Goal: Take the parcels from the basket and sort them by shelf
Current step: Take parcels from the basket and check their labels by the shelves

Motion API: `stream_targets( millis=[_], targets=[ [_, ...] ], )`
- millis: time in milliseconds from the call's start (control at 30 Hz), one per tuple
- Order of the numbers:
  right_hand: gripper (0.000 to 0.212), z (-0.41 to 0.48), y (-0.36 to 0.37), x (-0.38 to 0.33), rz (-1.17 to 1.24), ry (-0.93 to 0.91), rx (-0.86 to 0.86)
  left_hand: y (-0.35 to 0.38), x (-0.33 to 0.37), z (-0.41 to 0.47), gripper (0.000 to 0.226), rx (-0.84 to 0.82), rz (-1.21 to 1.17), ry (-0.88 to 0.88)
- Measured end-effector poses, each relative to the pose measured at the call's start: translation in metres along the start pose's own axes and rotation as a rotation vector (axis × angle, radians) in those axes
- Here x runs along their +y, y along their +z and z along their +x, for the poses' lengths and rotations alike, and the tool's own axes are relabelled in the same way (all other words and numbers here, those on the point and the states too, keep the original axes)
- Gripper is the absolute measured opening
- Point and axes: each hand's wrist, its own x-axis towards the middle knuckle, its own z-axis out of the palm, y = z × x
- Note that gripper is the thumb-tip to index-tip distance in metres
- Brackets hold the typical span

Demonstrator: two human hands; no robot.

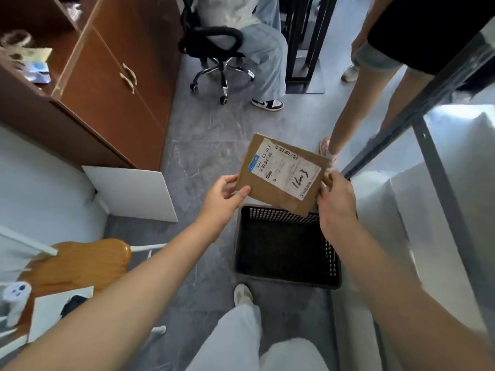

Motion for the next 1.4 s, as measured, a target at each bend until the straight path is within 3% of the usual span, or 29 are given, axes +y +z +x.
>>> stream_targets(
  millis=[233, 400, 600, 1000, 1267, 1400],
  targets=[
    [0.031, 0.062, -0.011, 0.036, -0.273, 0.09, -0.051, 0.016, -0.049, 0.042, 0.013, 0.016, 0.174, -0.176],
    [0.025, 0.12, -0.035, 0.106, -0.409, 0.12, -0.066, 0.041, -0.116, 0.067, 0.014, 0.138, 0.227, -0.231],
    [0.029, 0.196, -0.092, 0.219, -0.572, 0.136, -0.132, 0.087, -0.234, 0.099, 0.033, 0.243, 0.184, -0.267],
    [0.053, 0.341, -0.156, 0.441, -0.595, 0.299, -0.167, 0.135, -0.472, 0.192, 0.052, 0.352, 0.426, -0.413],
    [0.055, 0.402, -0.134, 0.543, -0.7, 0.154, -0.046, 0.158, -0.558, 0.255, 0.047, 0.562, 0.427, -0.503],
    [0.054, 0.418, -0.127, 0.572, -0.696, 0.17, -0.027, 0.155, -0.581, 0.272, 0.048, 0.584, 0.372, -0.513]
  ],
)
